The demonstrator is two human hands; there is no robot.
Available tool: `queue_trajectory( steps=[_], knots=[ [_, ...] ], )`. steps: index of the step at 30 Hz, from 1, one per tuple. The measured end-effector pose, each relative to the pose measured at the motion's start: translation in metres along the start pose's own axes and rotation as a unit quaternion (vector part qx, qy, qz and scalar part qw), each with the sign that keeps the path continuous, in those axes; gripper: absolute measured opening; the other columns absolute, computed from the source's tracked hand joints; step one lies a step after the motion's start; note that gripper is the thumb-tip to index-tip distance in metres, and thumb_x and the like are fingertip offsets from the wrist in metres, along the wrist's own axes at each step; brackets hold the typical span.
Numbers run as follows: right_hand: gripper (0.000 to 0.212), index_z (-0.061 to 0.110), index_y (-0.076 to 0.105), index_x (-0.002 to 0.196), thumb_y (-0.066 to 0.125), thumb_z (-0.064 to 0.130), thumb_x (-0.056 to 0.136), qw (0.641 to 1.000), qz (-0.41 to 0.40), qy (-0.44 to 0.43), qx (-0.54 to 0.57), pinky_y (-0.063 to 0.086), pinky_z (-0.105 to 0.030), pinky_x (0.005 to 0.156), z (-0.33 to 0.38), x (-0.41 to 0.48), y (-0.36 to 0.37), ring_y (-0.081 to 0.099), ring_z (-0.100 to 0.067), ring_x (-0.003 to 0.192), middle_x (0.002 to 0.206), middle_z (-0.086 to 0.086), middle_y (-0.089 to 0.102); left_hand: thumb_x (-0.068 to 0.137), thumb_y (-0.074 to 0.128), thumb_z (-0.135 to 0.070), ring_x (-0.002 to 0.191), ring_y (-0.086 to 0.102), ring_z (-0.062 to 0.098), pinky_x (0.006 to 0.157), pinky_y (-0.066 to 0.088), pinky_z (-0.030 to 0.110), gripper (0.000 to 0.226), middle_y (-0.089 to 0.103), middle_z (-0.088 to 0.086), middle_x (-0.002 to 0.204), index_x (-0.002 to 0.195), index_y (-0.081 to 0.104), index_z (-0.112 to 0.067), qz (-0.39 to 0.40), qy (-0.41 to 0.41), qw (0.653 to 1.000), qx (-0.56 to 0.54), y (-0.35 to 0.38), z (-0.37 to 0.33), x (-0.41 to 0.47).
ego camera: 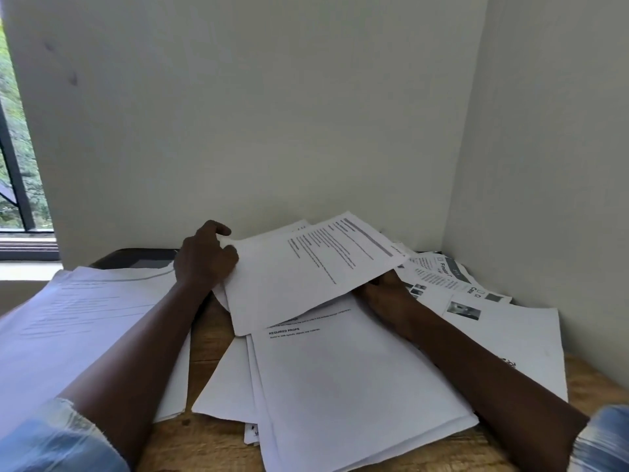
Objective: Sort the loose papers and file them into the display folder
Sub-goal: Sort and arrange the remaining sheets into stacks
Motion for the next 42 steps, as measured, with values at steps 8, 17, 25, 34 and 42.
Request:
queue_trajectory(
  steps=[8, 17, 25, 34, 42],
  knots=[
    [0.024, 0.029, 0.075, 0.101, 0.063, 0.008, 0.1, 0.999, 0.014, 0.029, -0.012, 0.057, -0.022, 0.084, -0.006, 0.006, 0.001, 0.074, -0.007, 0.098, 0.104, 0.011, 0.079, 0.065, 0.052, -0.096, 0.14, 0.048, 0.029, 0.114, 0.038, 0.048, 0.111, 0.047, 0.003, 0.156, 0.155, 0.029, -0.035, 0.219, 0.081, 0.971, 0.059, 0.039, -0.039, -0.024],
    [0.036, 0.03, 0.064, 0.107, 0.051, -0.003, 0.103, 0.997, -0.004, 0.022, 0.07, 0.05, -0.01, 0.083, -0.005, 0.005, 0.0, 0.066, 0.012, 0.092, 0.102, 0.021, 0.071, 0.081, 0.086, -0.039, 0.083, 0.067, 0.007, 0.07, 0.05, 0.022, 0.039, 0.074, 0.001, 0.105, 0.113, 0.074, -0.02, 0.195, 0.042, 0.96, -0.197, 0.036, -0.03, -0.011],
    [0.039, 0.021, 0.065, 0.114, 0.064, -0.012, 0.092, 0.995, 0.024, 0.072, 0.065, 0.063, -0.032, 0.076, -0.014, 0.014, -0.006, 0.076, -0.014, 0.078, 0.097, 0.0, 0.078, 0.095, 0.068, -0.037, 0.095, 0.064, 0.027, 0.082, 0.046, 0.032, 0.03, 0.071, 0.005, 0.101, 0.112, 0.073, -0.013, -0.134, -0.051, 0.975, -0.171, 0.0, -0.015, 0.003],
    [0.039, 0.019, 0.072, 0.106, 0.067, -0.014, 0.085, 0.992, 0.019, 0.094, 0.085, 0.057, -0.051, 0.094, -0.016, 0.017, -0.006, 0.074, -0.033, 0.097, 0.101, -0.009, 0.078, 0.099, 0.062, -0.023, 0.116, 0.063, 0.03, 0.094, 0.046, 0.029, 0.032, 0.068, 0.011, 0.125, 0.127, 0.064, -0.007, -0.192, -0.124, 0.935, -0.273, -0.004, -0.001, 0.001],
    [0.014, 0.02, 0.071, 0.102, 0.063, 0.009, 0.099, 0.978, -0.113, 0.11, 0.136, 0.059, -0.035, 0.085, -0.019, 0.022, -0.016, 0.071, -0.021, 0.089, 0.1, -0.003, 0.075, 0.105, 0.04, -0.018, 0.114, 0.06, 0.031, 0.082, 0.036, 0.021, 0.032, 0.064, 0.01, 0.122, 0.133, 0.046, -0.005, -0.368, -0.135, 0.864, -0.314, -0.028, -0.01, -0.009]
  ],
)
Point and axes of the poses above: each hand's wrist, its own x-axis towards the middle knuckle, its own y-axis out of the palm, z = x × y, the point moved 3 cm from there along x, towards the middle knuckle
